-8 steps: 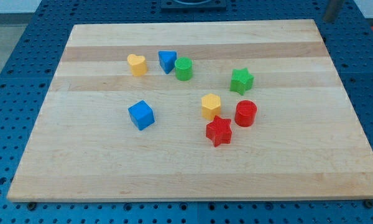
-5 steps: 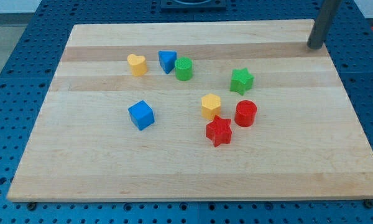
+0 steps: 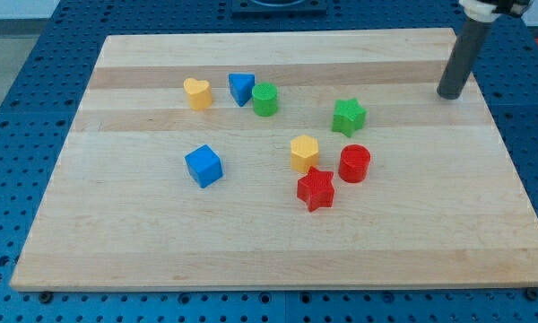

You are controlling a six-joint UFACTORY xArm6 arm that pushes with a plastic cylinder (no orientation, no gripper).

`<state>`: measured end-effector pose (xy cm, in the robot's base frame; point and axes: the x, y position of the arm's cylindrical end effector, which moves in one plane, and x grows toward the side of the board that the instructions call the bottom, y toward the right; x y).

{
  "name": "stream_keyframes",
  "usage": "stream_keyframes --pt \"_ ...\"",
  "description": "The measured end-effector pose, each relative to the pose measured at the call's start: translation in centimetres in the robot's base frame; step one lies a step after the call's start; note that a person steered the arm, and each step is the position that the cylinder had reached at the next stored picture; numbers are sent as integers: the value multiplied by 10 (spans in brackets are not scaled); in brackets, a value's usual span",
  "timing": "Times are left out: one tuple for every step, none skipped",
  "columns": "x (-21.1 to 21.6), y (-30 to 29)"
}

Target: Slide the green star parallel to the right of the green circle

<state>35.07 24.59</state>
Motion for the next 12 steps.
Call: stream_keyframes --pt "9 0" --pt "17 0" --pt "30 -2" --pt "46 -16" --pt "55 -38" --pt "66 -65" --pt "68 -82" --pt "68 -99" --pt "72 -117" --pt "73 -135" --pt "73 -147" --pt "65 -149"
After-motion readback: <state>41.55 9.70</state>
